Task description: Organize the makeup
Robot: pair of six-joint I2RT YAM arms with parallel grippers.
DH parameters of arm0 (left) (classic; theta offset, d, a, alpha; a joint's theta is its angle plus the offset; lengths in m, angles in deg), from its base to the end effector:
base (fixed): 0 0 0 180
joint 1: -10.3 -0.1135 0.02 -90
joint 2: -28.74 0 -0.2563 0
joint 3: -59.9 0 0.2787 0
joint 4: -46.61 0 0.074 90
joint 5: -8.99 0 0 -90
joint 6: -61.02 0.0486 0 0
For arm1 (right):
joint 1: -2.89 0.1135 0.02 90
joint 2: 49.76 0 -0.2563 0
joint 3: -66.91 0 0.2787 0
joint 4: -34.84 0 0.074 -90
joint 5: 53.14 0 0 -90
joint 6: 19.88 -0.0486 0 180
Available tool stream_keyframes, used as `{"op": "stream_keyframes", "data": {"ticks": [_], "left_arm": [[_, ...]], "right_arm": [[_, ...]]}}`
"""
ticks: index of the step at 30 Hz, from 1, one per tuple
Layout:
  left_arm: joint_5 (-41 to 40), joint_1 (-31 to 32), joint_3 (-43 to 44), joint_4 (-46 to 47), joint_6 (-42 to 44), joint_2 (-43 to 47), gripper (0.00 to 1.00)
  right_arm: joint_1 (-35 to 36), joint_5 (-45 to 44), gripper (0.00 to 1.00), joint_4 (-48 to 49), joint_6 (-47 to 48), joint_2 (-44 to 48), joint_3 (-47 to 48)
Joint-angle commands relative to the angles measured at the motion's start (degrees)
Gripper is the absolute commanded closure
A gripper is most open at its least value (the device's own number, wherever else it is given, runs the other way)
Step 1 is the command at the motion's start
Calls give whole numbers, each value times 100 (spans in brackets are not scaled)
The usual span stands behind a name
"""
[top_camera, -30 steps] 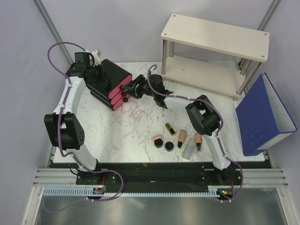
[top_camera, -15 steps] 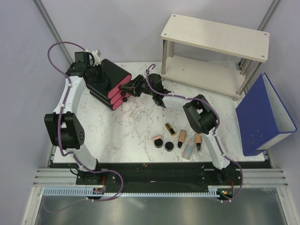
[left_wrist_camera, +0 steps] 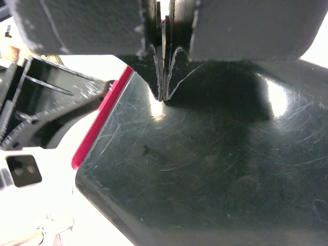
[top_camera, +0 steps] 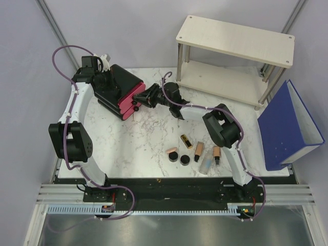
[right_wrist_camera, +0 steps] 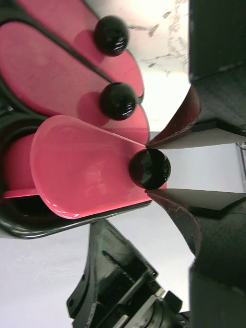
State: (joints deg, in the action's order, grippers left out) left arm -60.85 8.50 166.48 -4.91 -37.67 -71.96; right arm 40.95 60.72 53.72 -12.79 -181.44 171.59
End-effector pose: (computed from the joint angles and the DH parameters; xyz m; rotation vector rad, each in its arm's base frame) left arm 0.4288 -0.0033 0.3084 -0.0452 2.3546 -0.4743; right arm 0.4257 0.3583 0.1617 0.4429 2.0766 1.7940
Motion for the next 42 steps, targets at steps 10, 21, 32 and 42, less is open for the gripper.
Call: {"op": "stream_keyframes", "data": {"ticks": [10, 21, 32, 42], "left_arm": [[-180, -48, 33, -635, 245, -318, 98], [-127, -57, 7, -679, 236, -353, 98], [-127, -48, 33, -740, 271, -380, 98], [-179, -57, 25, -802, 341, -380, 98]], "right_arm": [[-27, 277, 100, -784, 856, 1601, -1841], [-45, 154, 100, -969, 1075, 2023, -2299], [-71, 426, 55, -863, 1304, 2102, -2158], [-89, 454, 48, -1583, 1839, 2567, -2115]]}}
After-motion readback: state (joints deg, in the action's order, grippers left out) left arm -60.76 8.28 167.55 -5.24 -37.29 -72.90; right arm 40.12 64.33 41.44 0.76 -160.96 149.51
